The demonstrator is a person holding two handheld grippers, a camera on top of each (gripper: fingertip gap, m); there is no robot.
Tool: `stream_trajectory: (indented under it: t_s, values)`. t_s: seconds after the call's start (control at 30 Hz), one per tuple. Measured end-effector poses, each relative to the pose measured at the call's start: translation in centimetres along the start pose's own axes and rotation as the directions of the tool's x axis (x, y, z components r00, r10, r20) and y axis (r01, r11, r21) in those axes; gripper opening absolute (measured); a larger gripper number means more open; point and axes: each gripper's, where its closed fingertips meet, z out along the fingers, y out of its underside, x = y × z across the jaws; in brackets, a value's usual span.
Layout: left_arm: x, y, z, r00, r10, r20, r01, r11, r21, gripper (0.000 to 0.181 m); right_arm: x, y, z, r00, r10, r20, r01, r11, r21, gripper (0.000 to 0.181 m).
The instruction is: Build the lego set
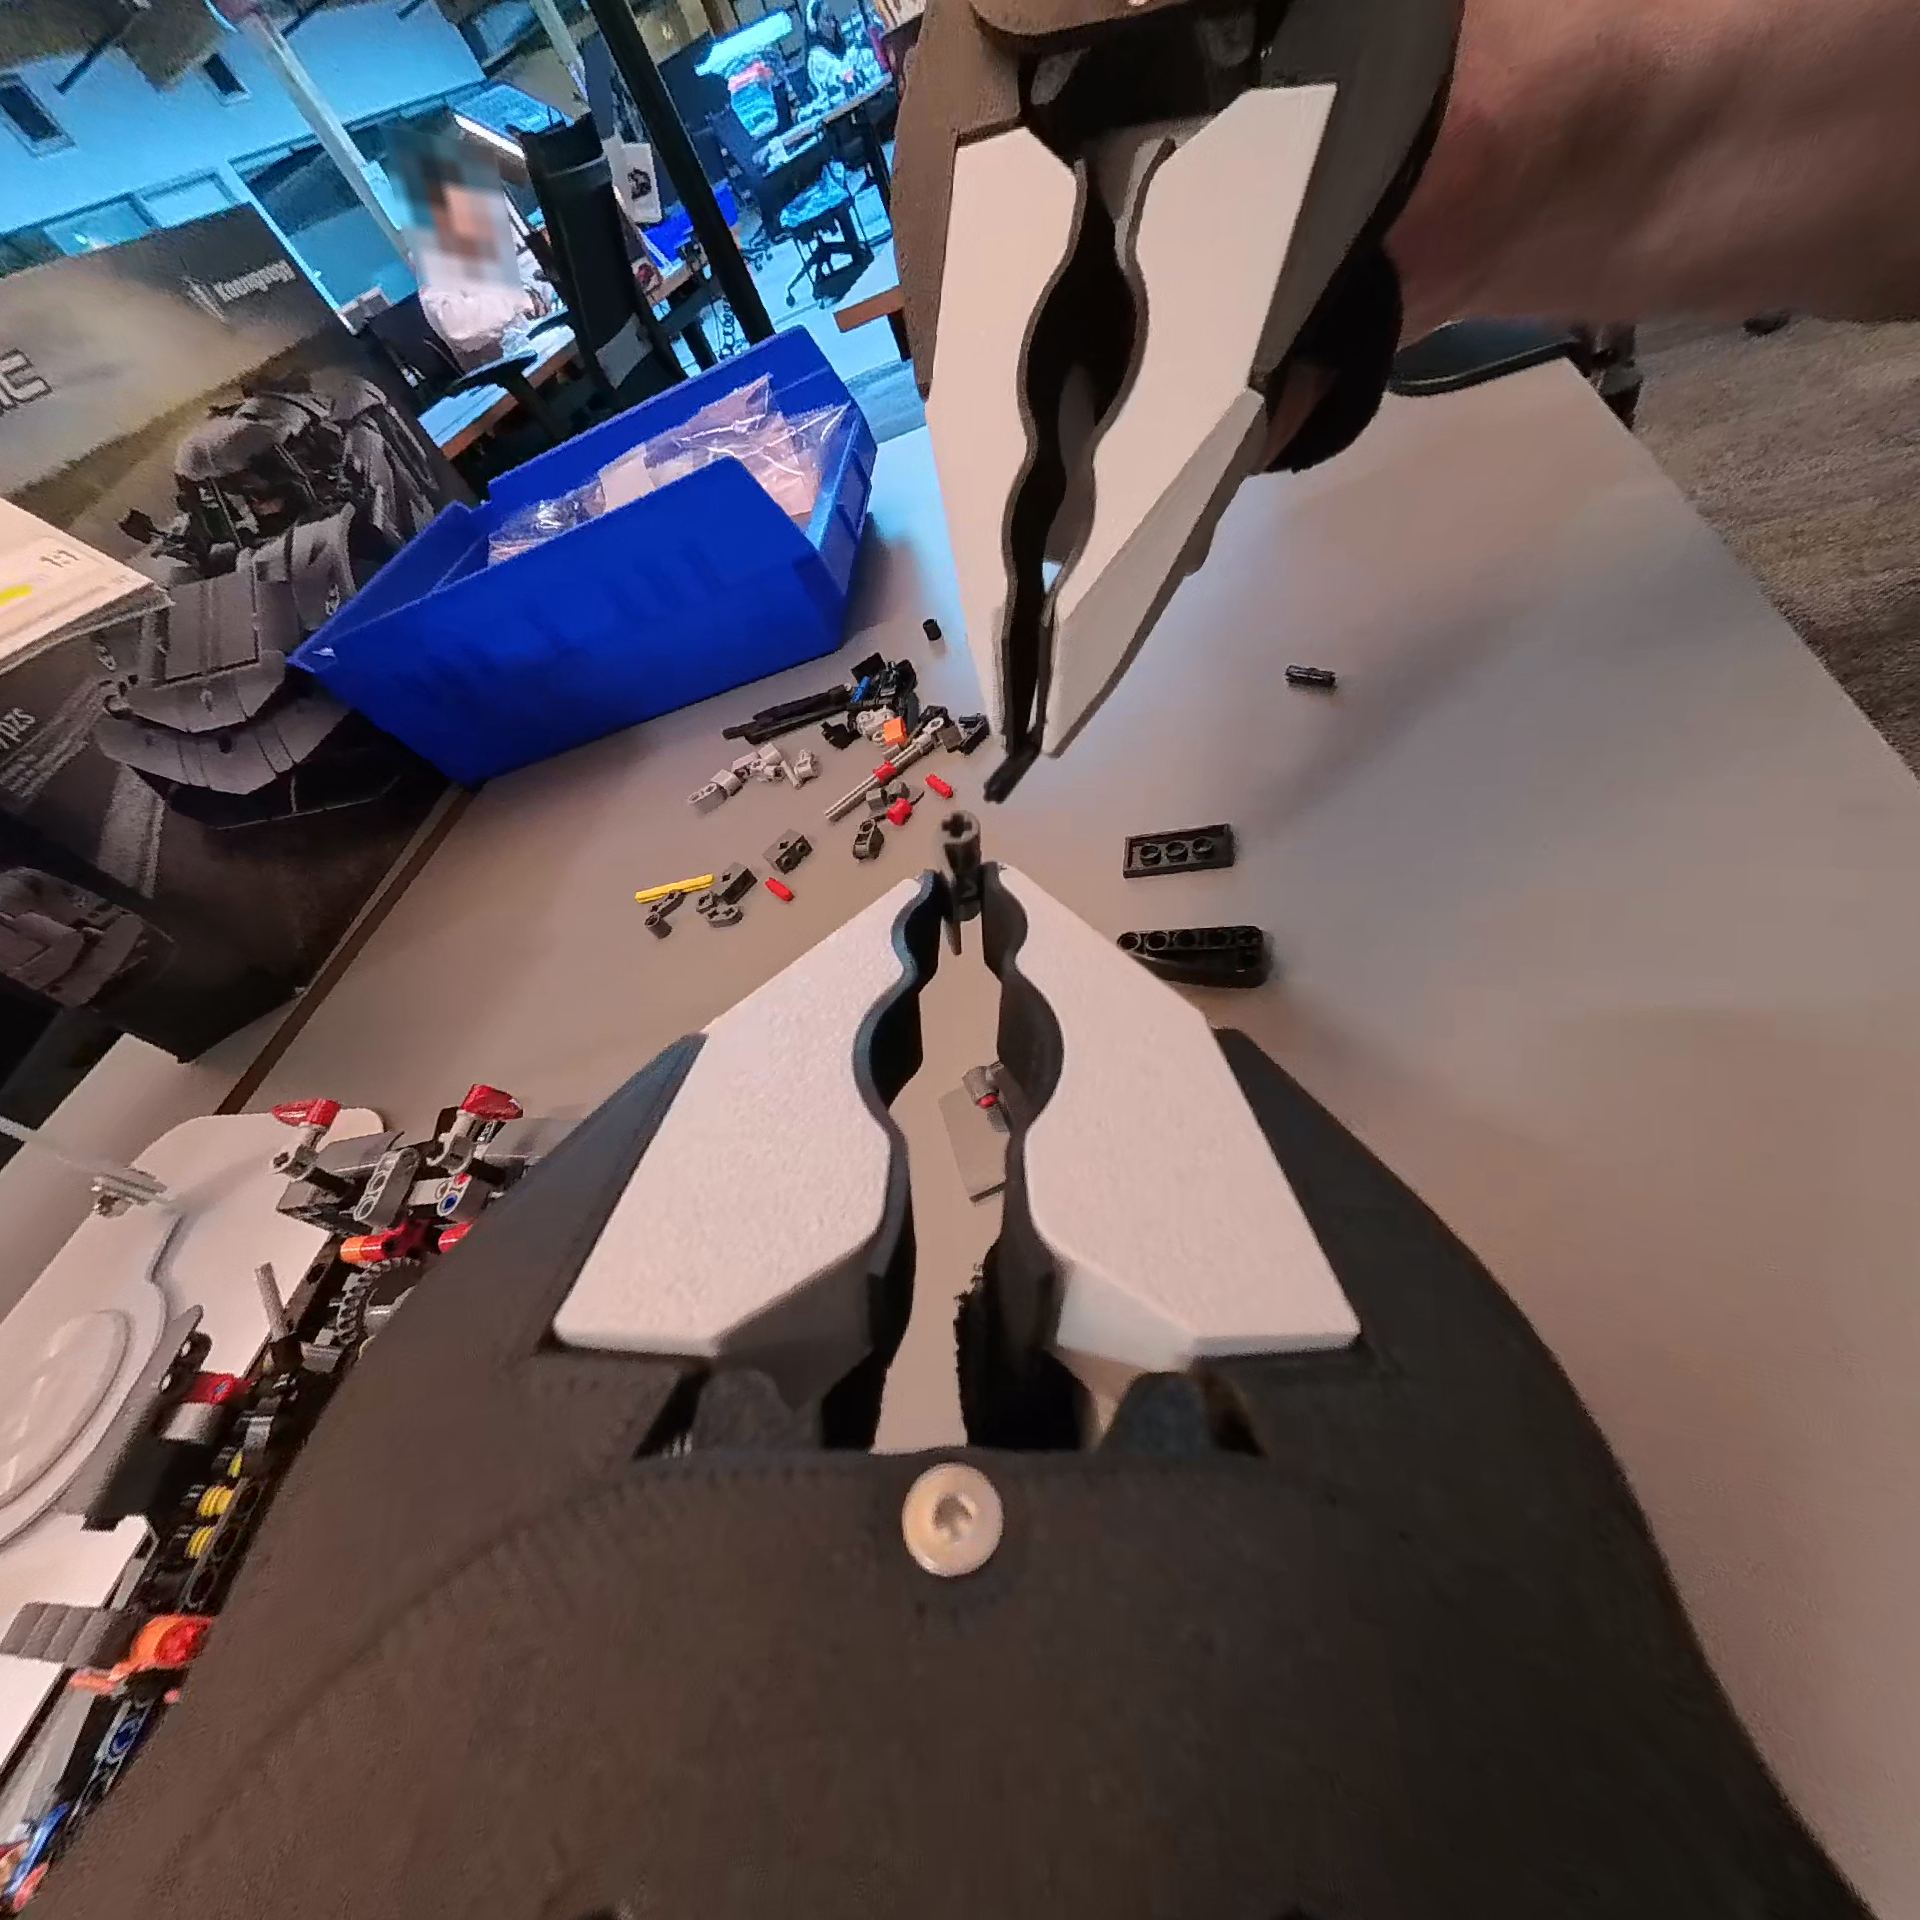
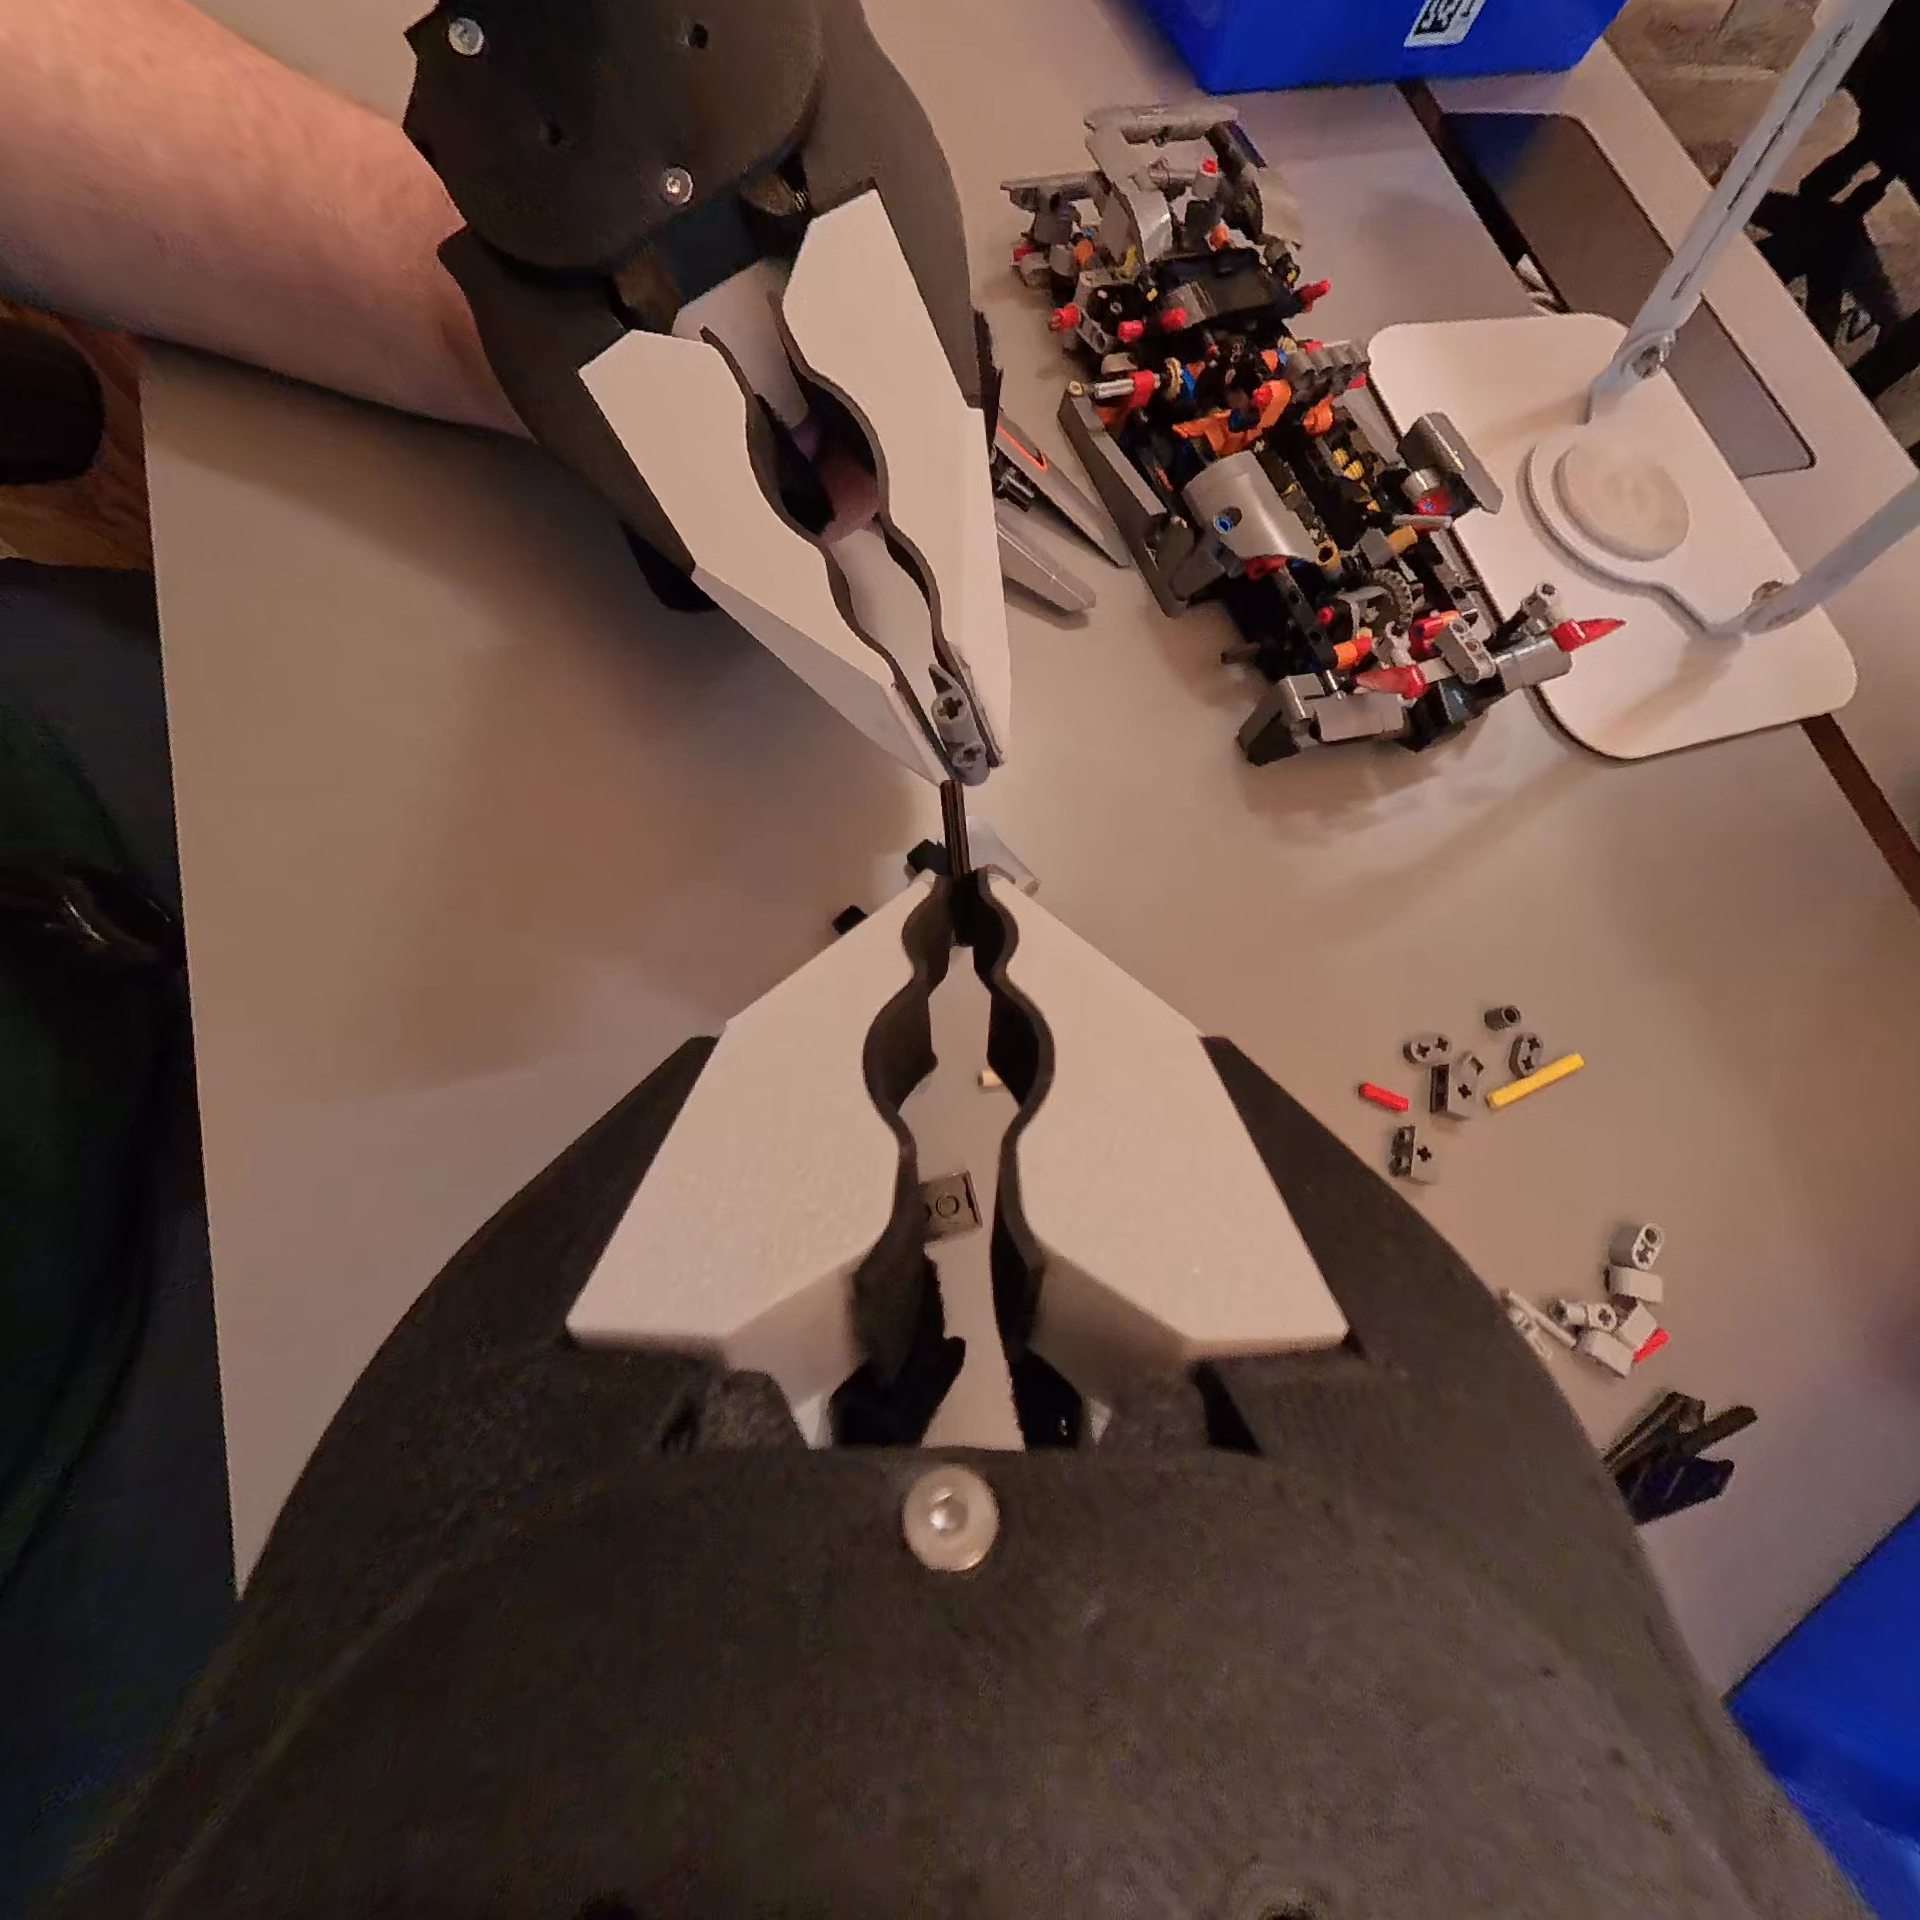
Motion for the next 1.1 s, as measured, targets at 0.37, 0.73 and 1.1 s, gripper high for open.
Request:
stream_trajectory:
  t_s: [0.37,0.73,1.1]
  values:
    - [0.1,-0.2,-0.1,0.998,-0.052,-0.039,0.054,0.998,0.033,0.005,0.2,-0.3,0.5,0.998,-0.055,-0.008,0.055,0.998,-0.016,0.001]
    - [0.6,-0.1,0.0,0.999,0.047,-0.019,-0.047,0.999,-0.011,0.005,0.1,0.0,0.8,0.977,-0.197,-0.083,0.187,0.976,-0.116,0.0]
    - [1.0,1.5,0.6,0.975,0.222,0.003,-0.218,0.958,-0.185,0.005,0.1,1.4,1.5,0.919,-0.368,-0.139,0.311,0.896,-0.316,0.001]
